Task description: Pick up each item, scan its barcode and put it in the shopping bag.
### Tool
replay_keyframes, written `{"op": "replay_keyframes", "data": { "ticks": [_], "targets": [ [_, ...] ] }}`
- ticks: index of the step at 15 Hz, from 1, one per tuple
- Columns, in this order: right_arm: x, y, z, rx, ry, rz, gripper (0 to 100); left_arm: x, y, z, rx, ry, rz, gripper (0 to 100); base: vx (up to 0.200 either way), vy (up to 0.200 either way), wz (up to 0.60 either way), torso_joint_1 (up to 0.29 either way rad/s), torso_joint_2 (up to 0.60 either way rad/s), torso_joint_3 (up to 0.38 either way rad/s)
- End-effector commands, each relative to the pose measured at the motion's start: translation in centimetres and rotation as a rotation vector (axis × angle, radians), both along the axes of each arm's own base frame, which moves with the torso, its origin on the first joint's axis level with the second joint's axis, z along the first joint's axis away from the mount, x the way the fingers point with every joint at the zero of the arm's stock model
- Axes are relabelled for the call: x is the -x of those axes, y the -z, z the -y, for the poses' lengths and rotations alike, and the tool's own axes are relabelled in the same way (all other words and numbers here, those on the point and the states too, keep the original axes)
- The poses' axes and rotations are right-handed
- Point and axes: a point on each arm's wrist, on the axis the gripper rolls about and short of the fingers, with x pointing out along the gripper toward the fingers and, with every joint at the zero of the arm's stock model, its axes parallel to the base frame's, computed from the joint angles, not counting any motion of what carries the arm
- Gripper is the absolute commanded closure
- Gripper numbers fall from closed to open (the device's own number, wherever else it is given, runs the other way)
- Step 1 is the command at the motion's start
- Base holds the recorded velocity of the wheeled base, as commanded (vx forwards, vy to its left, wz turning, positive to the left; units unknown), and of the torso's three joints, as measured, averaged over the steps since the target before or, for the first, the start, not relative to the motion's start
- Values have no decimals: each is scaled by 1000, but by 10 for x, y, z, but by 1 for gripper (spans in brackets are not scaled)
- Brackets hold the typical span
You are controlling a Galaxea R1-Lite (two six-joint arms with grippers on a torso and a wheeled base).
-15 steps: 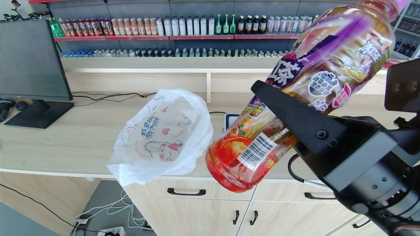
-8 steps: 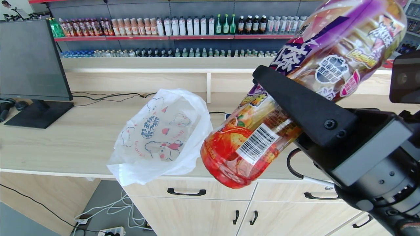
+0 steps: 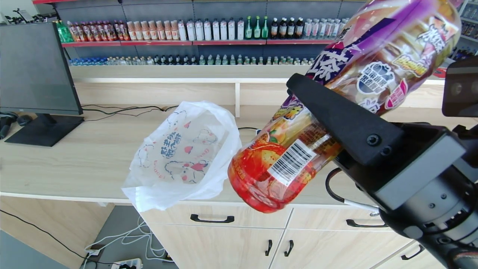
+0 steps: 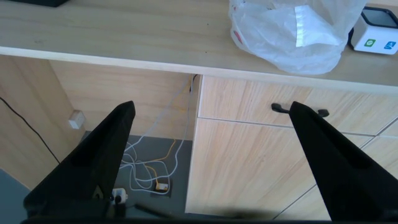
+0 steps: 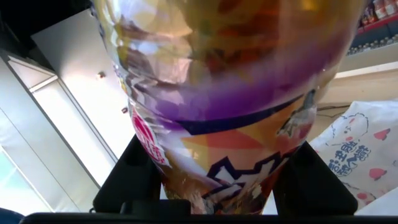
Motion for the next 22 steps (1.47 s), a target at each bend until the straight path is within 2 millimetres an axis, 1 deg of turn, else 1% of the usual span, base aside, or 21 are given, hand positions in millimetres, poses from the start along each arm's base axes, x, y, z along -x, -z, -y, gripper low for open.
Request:
{"op": "replay_keyframes", "data": {
  "ticks": [1, 2, 4, 6, 7, 8, 11, 13, 15, 17, 19, 21, 22],
  "targets": [
    [-2, 6, -2, 18, 13, -17, 100, 0, 0, 0, 0, 0, 0, 0, 0, 0, 0, 0, 0, 0],
    [-3, 7, -2, 19, 21, -23, 100, 0, 0, 0, 1, 0, 0, 0, 0, 0, 0, 0, 0, 0],
    [-15, 16, -3, 54, 72, -31, 100, 0, 0, 0, 1, 0, 2, 0, 0, 0, 0, 0, 0, 0],
    [-37, 26, 2, 96, 162, -40, 100, 0, 0, 0, 0, 0, 0, 0, 0, 0, 0, 0, 0, 0],
    [-43, 28, 2, 105, 181, -38, 100, 0, 0, 0, 0, 0, 0, 0, 0, 0, 0, 0, 0, 0],
    [-50, 34, 2, 130, 205, -44, 100, 0, 0, 0, 1, 0, 0, 0, 0, 0, 0, 0, 0, 0],
    [-61, 53, -7, 210, 231, -49, 100, 0, 0, 0, 0, 0, 0, 0, 0, 0, 0, 0, 0, 0],
    [-68, 68, -12, 301, 265, -11, 100, 0, 0, 0, 1, 0, 0, 0, 0, 0, 0, 0, 0, 0],
    [-81, 83, -15, 405, 337, 52, 100, 0, 0, 0, 1, 0, 0, 0, 0, 0, 0, 0, 0, 0],
    [-96, 90, -11, 488, 424, 126, 100, 0, 0, 0, 1, 0, 0, 0, 0, 0, 0, 0, 0, 0],
    [-107, 86, -8, 491, 475, 156, 100, 0, 0, 0, 0, 0, 0, 0, 0, 0, 0, 0, 0, 0],
    [-131, 81, 0, 490, 565, 189, 100, 0, 0, 0, 1, 0, 0, 0, 0, 0, 0, 0, 0, 0],
    [-139, 80, 2, 488, 591, 197, 100, 0, 0, 0, 1, 0, 0, 0, 0, 0, 0, 0, 0, 0]
  ]
}}
